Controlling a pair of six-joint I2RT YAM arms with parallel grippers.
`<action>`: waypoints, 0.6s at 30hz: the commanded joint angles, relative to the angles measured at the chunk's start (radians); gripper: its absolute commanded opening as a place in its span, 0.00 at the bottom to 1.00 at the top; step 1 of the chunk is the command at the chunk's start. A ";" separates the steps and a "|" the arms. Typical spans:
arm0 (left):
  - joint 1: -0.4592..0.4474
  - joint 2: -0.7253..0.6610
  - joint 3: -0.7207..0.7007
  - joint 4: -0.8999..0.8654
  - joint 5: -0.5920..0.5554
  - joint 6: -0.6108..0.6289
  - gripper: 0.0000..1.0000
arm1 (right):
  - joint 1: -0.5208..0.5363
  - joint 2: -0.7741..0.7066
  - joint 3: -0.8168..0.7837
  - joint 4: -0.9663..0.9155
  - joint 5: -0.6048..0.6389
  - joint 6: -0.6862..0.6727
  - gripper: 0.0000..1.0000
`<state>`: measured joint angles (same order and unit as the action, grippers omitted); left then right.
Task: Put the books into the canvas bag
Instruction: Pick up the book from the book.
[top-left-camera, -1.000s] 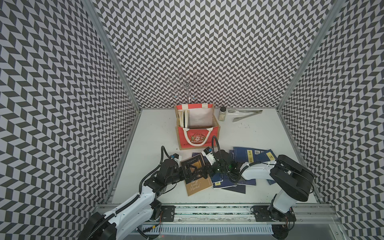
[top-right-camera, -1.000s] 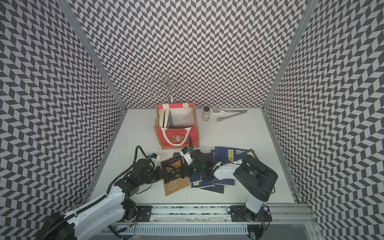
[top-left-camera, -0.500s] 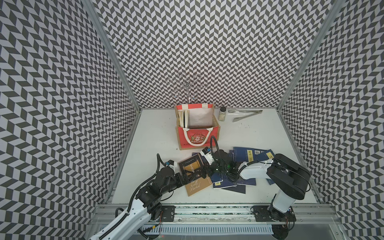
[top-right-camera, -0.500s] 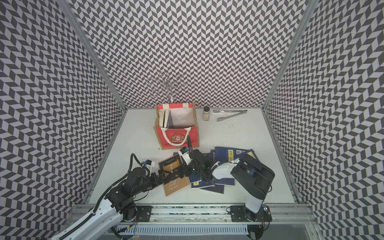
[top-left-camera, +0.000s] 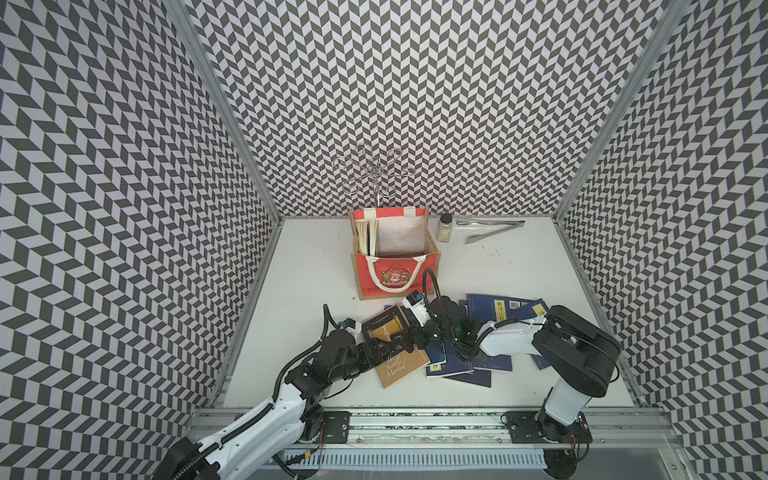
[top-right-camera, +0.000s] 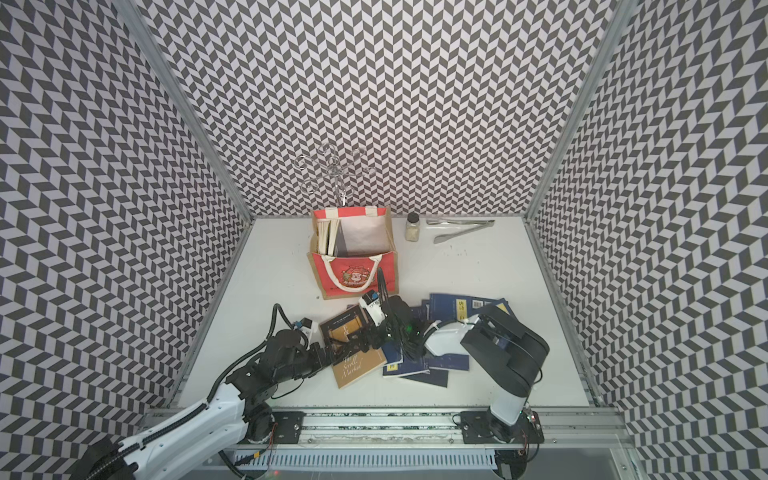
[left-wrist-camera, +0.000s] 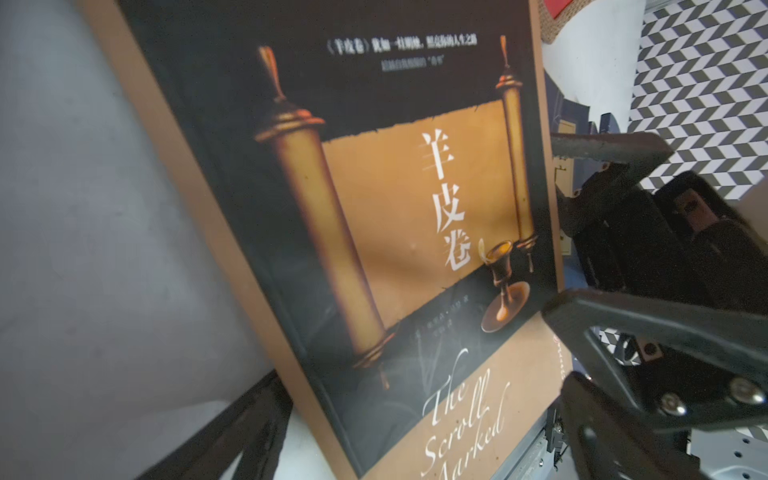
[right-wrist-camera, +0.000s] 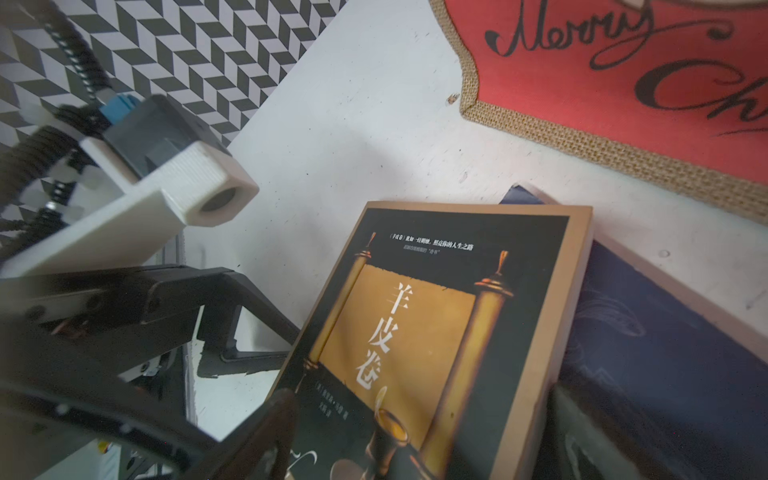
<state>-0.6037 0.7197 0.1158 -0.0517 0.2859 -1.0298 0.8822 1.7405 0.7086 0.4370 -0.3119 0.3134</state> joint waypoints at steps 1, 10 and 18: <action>0.031 -0.040 -0.053 0.008 0.048 0.001 0.98 | -0.002 0.050 -0.065 -0.157 -0.013 0.014 0.94; 0.131 -0.285 -0.147 0.070 0.090 -0.031 0.97 | -0.001 0.052 -0.087 -0.109 -0.064 0.011 0.94; 0.139 -0.012 -0.091 0.147 0.134 0.037 0.97 | 0.002 0.020 -0.096 -0.092 -0.121 -0.027 0.91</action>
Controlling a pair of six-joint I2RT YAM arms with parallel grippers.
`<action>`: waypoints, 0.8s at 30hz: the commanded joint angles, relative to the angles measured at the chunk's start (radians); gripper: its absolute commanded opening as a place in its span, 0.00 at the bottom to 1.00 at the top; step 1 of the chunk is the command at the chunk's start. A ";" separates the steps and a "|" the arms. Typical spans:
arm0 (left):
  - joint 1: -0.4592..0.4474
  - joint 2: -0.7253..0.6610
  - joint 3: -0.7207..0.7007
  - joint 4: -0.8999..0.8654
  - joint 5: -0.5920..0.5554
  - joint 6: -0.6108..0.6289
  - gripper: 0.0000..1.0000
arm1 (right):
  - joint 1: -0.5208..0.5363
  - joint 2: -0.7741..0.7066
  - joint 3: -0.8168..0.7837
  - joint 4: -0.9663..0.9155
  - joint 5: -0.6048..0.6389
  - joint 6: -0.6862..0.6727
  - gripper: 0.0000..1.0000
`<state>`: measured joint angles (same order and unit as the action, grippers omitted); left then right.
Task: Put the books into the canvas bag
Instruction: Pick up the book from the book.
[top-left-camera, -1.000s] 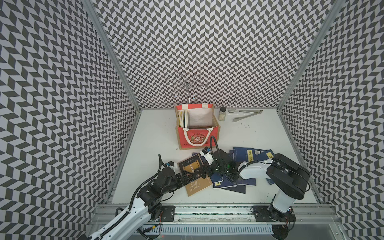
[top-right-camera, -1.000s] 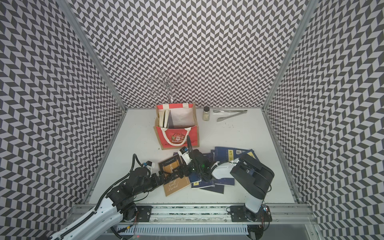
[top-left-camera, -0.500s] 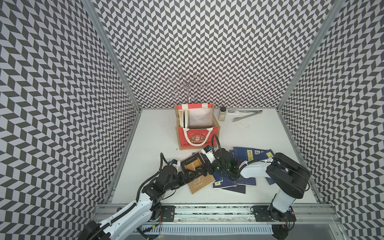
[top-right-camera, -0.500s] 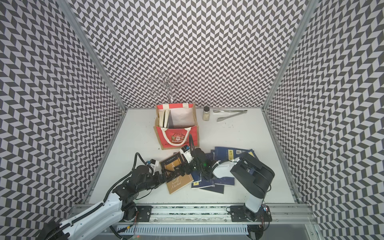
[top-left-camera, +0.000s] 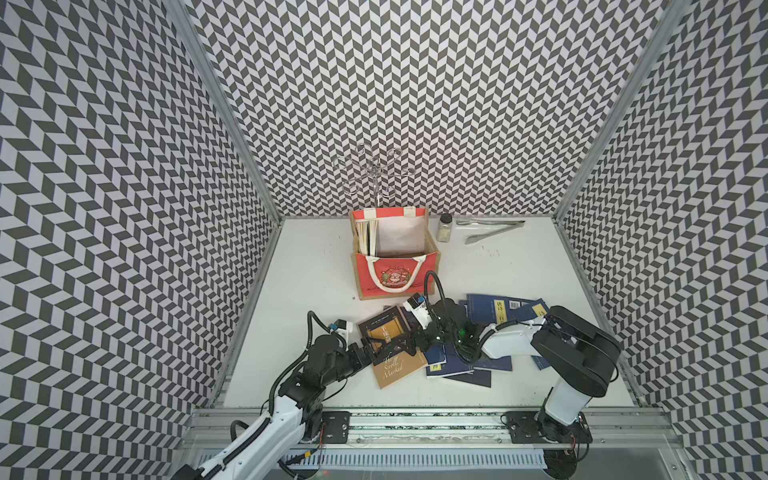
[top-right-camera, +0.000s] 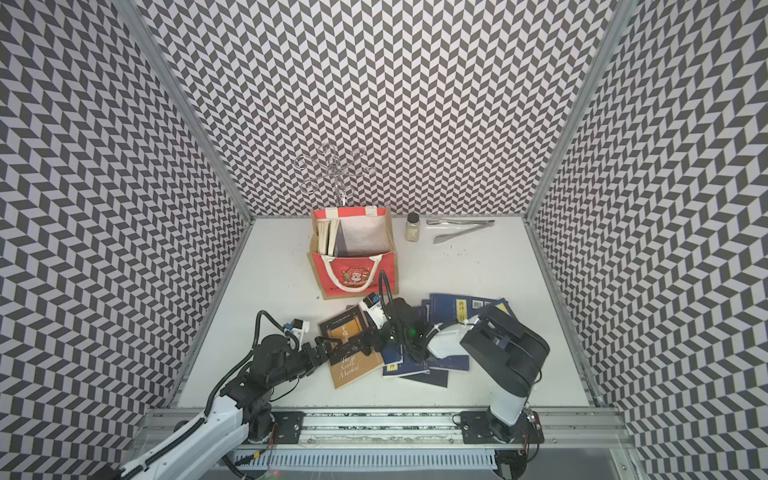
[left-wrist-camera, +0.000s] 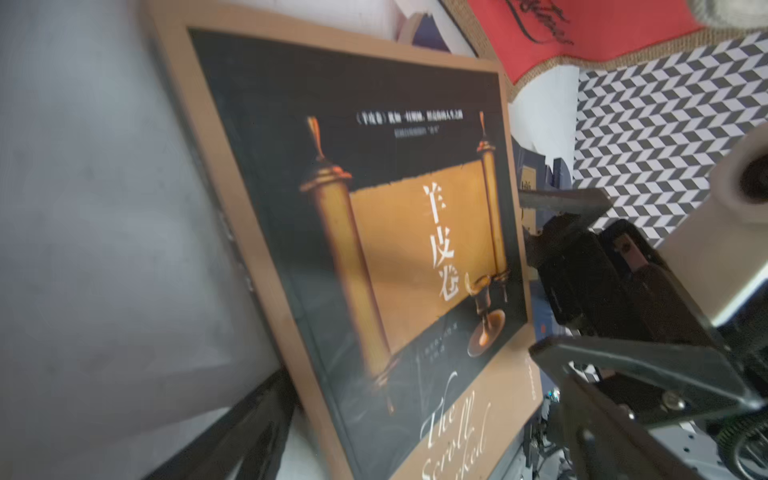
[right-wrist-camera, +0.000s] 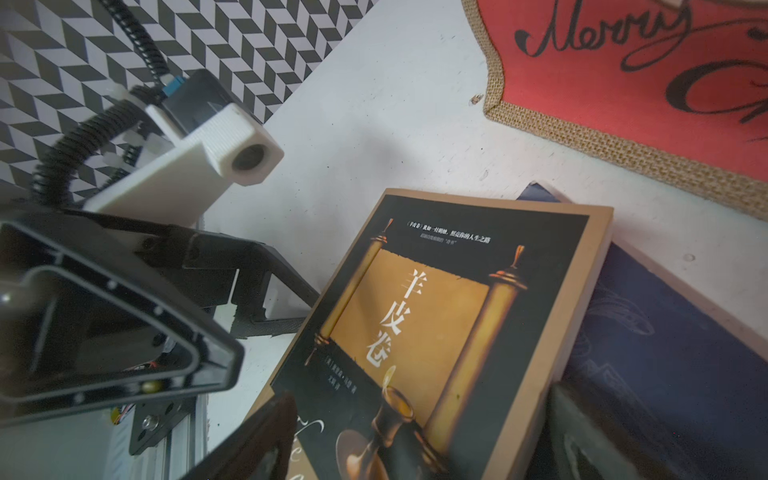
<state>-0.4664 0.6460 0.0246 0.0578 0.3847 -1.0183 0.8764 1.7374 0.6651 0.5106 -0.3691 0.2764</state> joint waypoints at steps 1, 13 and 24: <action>0.002 0.078 0.006 0.049 0.037 0.032 0.96 | 0.009 0.018 -0.053 -0.163 -0.073 0.010 0.90; 0.003 -0.068 0.025 0.042 0.011 0.032 0.43 | 0.013 -0.002 -0.073 -0.139 -0.080 0.021 0.90; 0.003 -0.063 0.068 0.043 0.007 0.094 0.00 | 0.009 -0.113 -0.116 -0.117 -0.110 -0.016 0.91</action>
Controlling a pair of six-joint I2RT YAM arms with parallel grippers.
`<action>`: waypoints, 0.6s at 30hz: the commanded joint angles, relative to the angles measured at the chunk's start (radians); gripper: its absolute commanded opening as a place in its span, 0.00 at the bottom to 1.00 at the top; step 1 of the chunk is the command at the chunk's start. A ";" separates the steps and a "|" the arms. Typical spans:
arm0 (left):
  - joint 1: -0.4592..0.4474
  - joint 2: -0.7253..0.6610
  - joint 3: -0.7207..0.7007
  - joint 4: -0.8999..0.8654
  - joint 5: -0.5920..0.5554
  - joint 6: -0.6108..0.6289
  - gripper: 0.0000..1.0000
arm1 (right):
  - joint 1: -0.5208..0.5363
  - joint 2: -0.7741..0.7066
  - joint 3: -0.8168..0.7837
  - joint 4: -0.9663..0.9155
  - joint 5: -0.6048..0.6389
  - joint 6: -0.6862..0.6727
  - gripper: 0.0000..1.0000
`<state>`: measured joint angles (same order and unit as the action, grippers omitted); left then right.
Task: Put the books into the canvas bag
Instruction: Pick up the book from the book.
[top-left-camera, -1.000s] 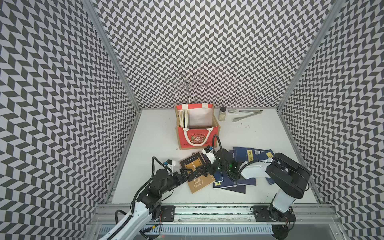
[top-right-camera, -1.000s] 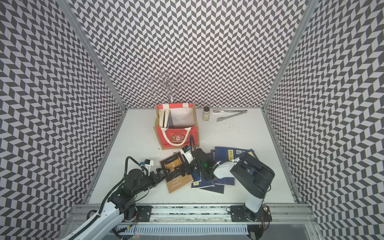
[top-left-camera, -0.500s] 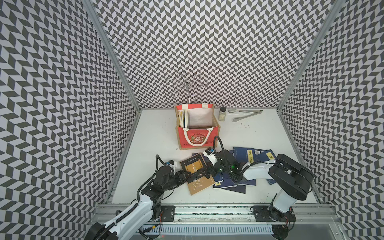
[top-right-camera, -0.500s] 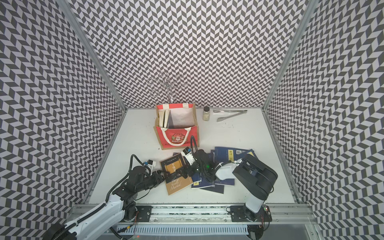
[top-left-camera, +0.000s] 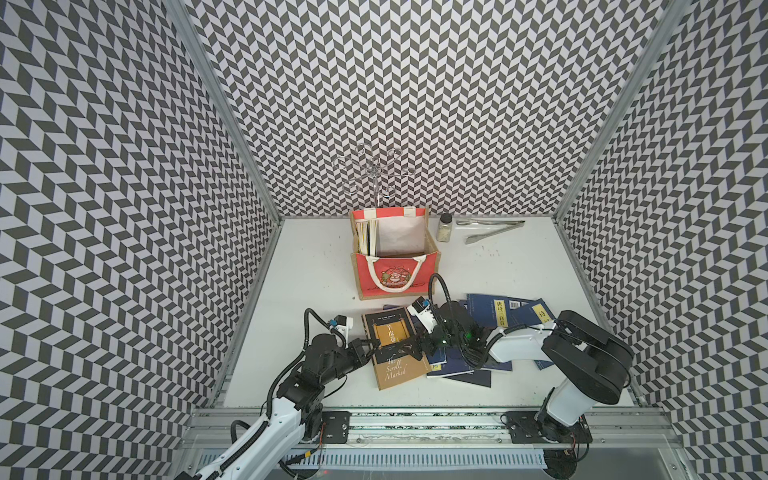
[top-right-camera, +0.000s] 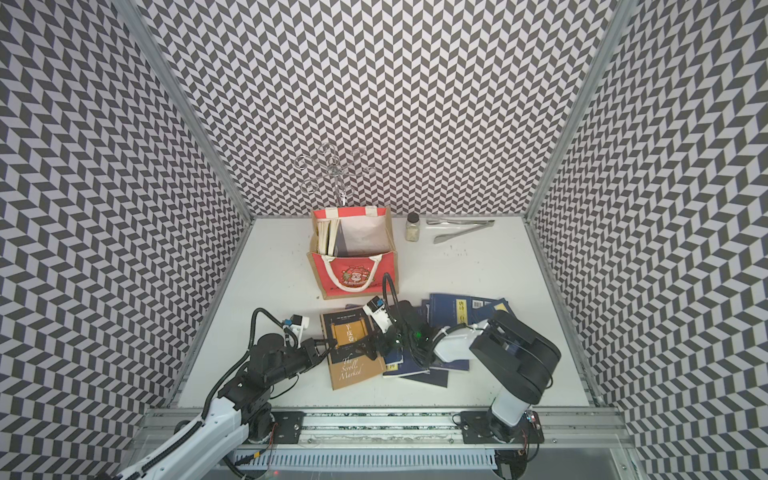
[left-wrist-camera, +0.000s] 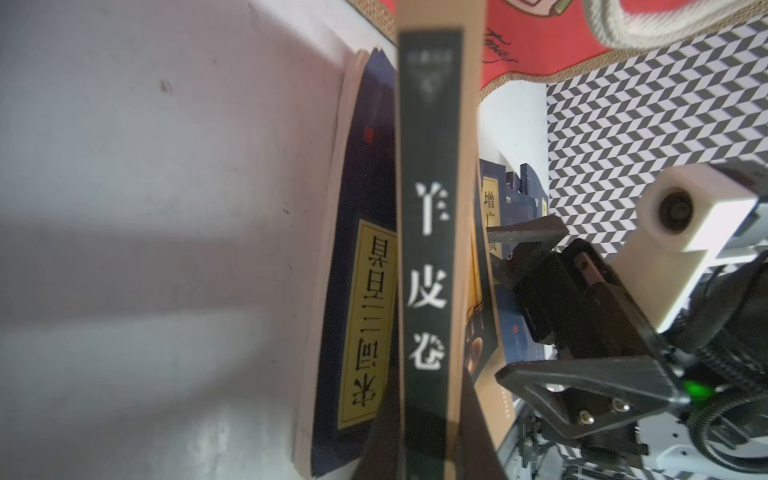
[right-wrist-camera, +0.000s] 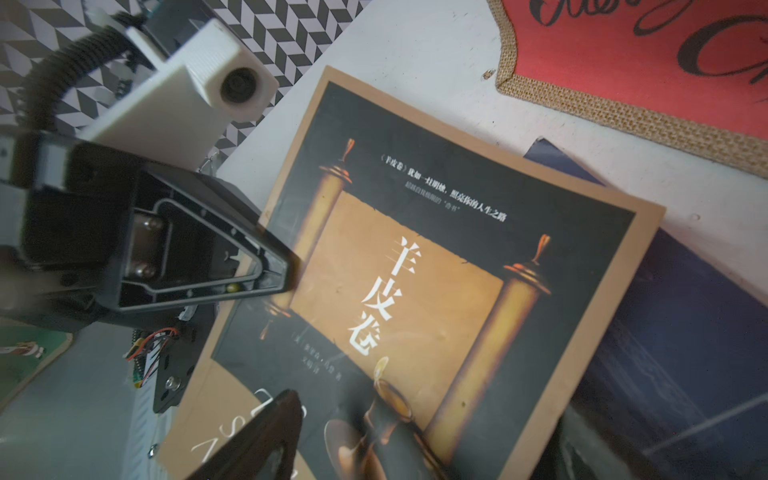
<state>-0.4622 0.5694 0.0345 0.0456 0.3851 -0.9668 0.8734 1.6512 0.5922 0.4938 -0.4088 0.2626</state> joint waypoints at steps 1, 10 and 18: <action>-0.001 0.021 0.071 0.054 0.015 0.062 0.00 | 0.003 -0.046 -0.051 -0.101 -0.076 -0.001 0.92; -0.018 0.014 0.224 0.045 0.155 0.221 0.00 | -0.216 -0.386 -0.142 -0.219 -0.138 -0.034 0.97; -0.043 -0.004 0.375 -0.014 0.187 0.300 0.00 | -0.332 -0.644 -0.187 -0.188 -0.279 0.053 0.99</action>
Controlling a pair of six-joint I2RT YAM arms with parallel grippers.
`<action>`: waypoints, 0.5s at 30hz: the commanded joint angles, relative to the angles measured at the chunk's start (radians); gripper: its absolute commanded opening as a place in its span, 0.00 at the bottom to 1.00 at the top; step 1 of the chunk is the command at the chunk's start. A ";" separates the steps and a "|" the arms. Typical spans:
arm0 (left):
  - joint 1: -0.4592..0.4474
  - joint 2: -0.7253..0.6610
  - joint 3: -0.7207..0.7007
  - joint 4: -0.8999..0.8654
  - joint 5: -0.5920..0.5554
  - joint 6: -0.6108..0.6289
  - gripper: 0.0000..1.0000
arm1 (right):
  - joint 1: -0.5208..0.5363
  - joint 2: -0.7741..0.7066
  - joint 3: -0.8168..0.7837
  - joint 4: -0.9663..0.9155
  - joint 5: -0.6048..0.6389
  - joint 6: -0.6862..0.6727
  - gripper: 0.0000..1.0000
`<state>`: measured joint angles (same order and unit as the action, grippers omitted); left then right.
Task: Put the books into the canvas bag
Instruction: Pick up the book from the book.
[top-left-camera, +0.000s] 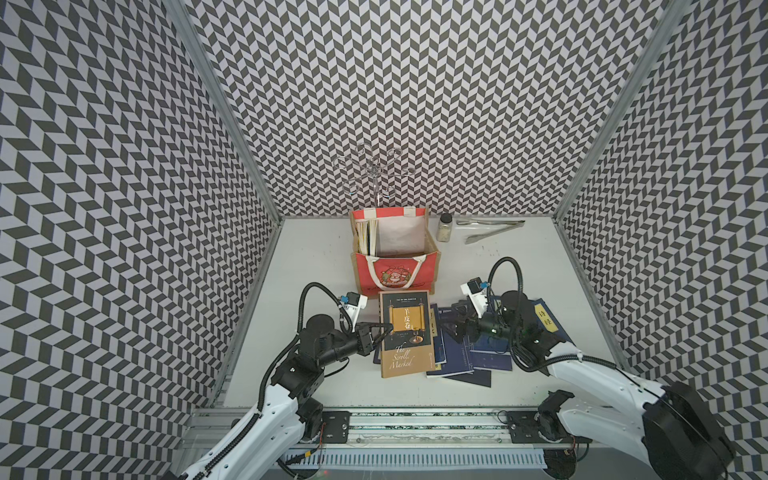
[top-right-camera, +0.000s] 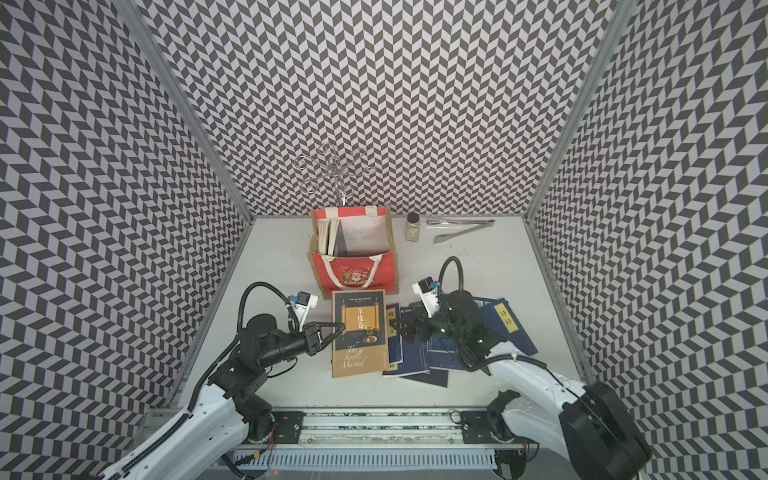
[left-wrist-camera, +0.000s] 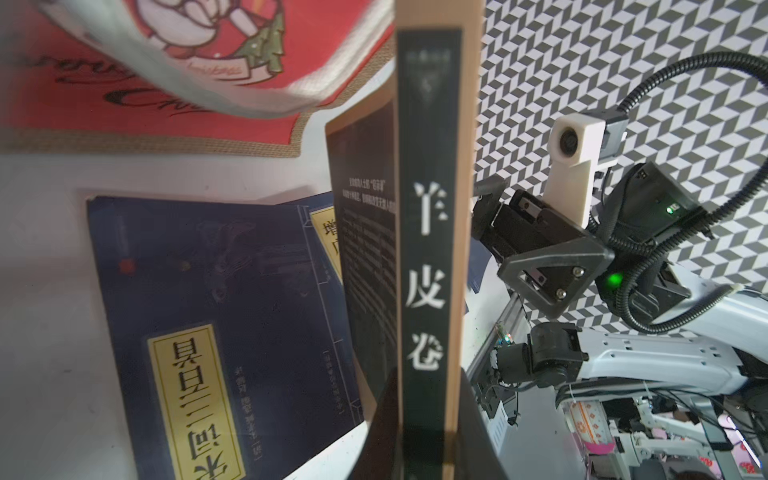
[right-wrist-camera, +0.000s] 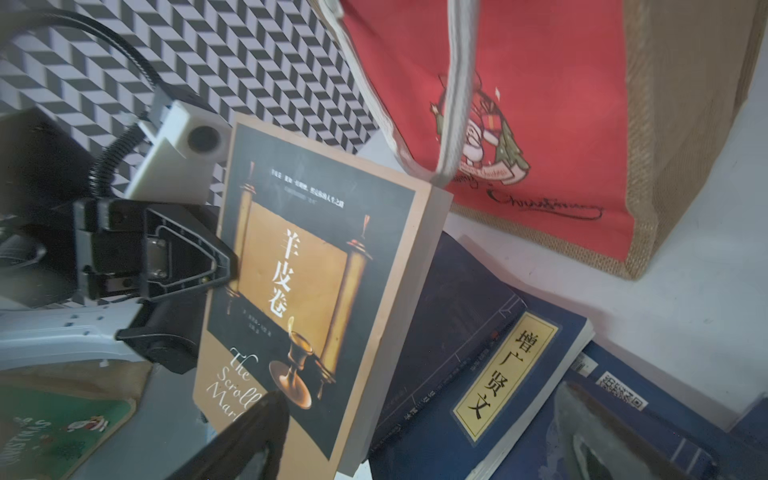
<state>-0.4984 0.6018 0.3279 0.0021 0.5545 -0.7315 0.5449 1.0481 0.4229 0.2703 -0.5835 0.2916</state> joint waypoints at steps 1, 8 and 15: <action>-0.007 -0.056 0.086 0.036 0.010 0.071 0.00 | -0.005 -0.054 -0.021 0.046 -0.132 0.015 0.99; -0.007 -0.181 0.084 0.167 -0.072 0.047 0.00 | 0.029 -0.081 -0.038 0.134 -0.196 0.045 1.00; -0.009 -0.147 0.099 0.315 0.052 0.052 0.00 | 0.129 0.001 0.011 0.197 -0.170 0.069 1.00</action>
<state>-0.5018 0.4637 0.3786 0.1486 0.5434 -0.6891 0.6548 1.0138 0.4053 0.3740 -0.7383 0.3428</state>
